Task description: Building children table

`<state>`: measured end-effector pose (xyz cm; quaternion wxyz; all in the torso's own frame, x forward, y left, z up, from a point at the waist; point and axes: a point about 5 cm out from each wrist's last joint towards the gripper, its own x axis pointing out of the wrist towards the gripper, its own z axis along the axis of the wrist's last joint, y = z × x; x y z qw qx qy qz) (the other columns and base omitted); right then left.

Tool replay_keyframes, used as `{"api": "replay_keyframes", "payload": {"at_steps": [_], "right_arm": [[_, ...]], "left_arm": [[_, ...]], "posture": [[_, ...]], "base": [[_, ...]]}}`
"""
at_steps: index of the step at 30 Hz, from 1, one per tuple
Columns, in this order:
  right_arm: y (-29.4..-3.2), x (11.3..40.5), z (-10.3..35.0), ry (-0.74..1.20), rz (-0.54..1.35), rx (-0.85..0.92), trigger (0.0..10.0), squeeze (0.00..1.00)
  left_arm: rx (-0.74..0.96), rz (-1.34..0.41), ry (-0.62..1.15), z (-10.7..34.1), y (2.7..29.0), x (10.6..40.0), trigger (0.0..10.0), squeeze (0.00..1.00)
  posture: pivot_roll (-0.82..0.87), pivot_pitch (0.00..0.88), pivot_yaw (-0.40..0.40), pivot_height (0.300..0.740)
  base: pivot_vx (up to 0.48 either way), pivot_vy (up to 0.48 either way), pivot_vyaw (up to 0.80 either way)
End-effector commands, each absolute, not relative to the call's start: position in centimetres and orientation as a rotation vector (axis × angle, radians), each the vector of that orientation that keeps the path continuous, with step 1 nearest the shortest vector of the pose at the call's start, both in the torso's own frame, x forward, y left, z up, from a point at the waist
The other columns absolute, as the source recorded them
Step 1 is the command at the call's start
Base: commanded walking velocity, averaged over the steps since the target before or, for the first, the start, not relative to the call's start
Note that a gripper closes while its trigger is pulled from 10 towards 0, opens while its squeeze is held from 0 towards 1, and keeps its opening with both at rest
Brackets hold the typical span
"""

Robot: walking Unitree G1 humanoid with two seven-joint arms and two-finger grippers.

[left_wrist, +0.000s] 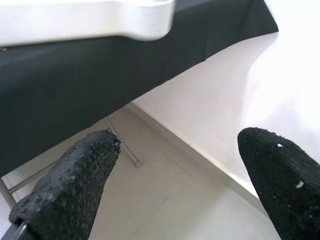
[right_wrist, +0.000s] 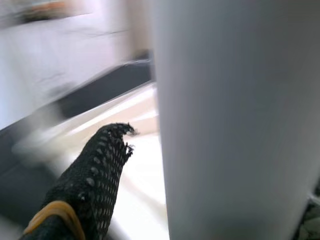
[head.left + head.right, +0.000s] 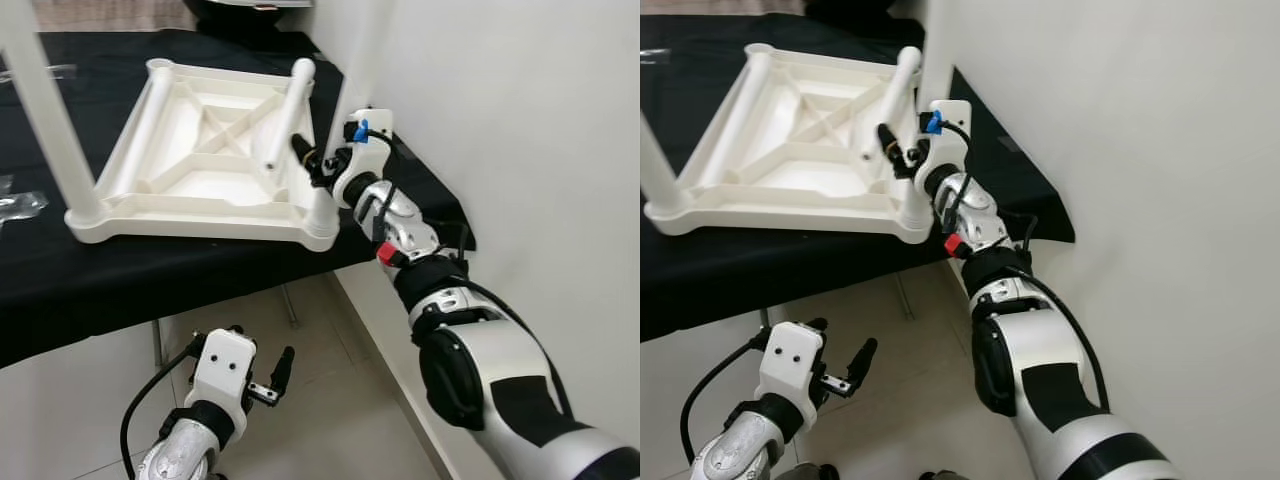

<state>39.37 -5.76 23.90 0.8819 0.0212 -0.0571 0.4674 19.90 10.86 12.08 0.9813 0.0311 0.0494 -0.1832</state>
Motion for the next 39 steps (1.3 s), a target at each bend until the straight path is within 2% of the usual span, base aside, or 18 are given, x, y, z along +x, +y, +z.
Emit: {"api": "replay_keyframes", "payload": {"at_steps": [1,6,9,11,12,13,14,19,21,26,27,31,35,36,39], "right_arm": [[-4.4,37.4,22.4,-0.085,1.288,-0.037,10.0,0.0],[-3.9,37.2,22.5,-0.07,1.356,-0.047,10.0,0.0],[-2.7,38.5,23.6,-0.075,1.169,-0.054,10.0,0.0],[-2.2,39.0,24.3,-0.092,1.058,-0.032,6.2,0.0],[-2.2,39.0,24.3,-0.092,1.058,-0.032,6.2,0.0],[-2.1,39.2,24.7,-0.099,1.022,-0.012,4.1,0.0],[-1.9,39.3,25.2,-0.113,0.994,0.024,0.0,0.0],[-1.7,39.4,26.1,-0.152,0.946,0.09,0.0,0.0],[-2.6,40.3,25.4,-0.101,0.718,0.128,0.0,0.0],[-5.3,41.5,23.8,-0.013,0.284,0.109,0.0,0.0],[-5.3,41.5,23.8,-0.013,0.284,0.109,0.0,0.0],[-7.8,41.5,22.9,0.015,-0.138,0.143,0.0,0.0],[-7.2,41.2,23.1,0.011,-0.186,0.176,0.0,0.0],[-6.2,41.1,23.3,0.011,-0.152,0.213,9.8,0.0],[-4.5,40.9,23.9,-0.007,-0.069,0.276,10.0,0.0]], "left_arm": [[0.059,-0.374,0.132,11.5,10.8,19.7,10.0,0.0],[0.059,-0.373,0.127,11.6,10.8,19.7,10.0,0.0],[0.059,-0.373,0.128,11.6,10.7,19.7,10.0,0.0],[0.06,-0.372,0.129,11.6,10.7,19.7,10.0,0.0],[0.06,-0.372,0.129,11.6,10.7,19.7,10.0,0.0],[0.058,-0.373,0.128,11.6,10.7,19.7,10.0,0.0],[0.061,-0.372,0.129,11.6,10.7,19.7,10.0,0.0],[0.059,-0.37,0.13,11.6,10.7,19.7,10.0,0.0],[0.056,-0.372,0.129,11.6,10.7,19.8,10.0,0.0],[0.057,-0.371,0.13,11.6,10.7,19.8,10.0,0.0],[0.057,-0.371,0.13,11.6,10.7,19.8,10.0,0.0],[0.061,-0.373,0.13,11.6,10.7,19.9,10.0,0.0],[0.063,-0.372,0.132,11.6,10.7,19.8,10.0,0.0],[0.065,-0.371,0.133,11.6,10.7,19.9,10.0,0.0],[0.061,-0.373,0.132,11.6,10.7,19.9,10.0,0.0]], "posture": [[0.15,0.113,-0.159,0.74],[0.15,0.119,-0.157,0.74],[0.15,0.118,-0.158,0.74],[0.15,0.121,-0.161,0.74],[0.15,0.121,-0.161,0.74],[0.15,0.121,-0.161,0.74],[0.15,0.122,-0.163,0.74],[0.15,0.122,-0.162,0.74],[0.14,0.122,-0.162,0.74],[0.14,0.122,-0.161,0.74],[0.14,0.122,-0.161,0.74],[0.14,0.121,-0.16,0.74],[0.14,0.122,-0.159,0.74],[0.14,0.122,-0.16,0.74],[0.14,0.122,-0.158,0.74]], "base": [[0.0,0.0,0.0],[0.0,0.0,0.0],[0.0,0.0,0.0],[0.0,0.0,0.0],[0.0,0.0,0.0],[0.0,0.0,0.0],[0.0,0.0,0.0],[0.0,0.0,0.0],[0.0,0.0,0.0],[0.0,0.0,0.0],[0.0,0.0,0.0],[0.0,0.0,0.0],[0.0,0.0,0.0],[0.0,0.0,0.0],[0.0,0.0,0.0]]}}
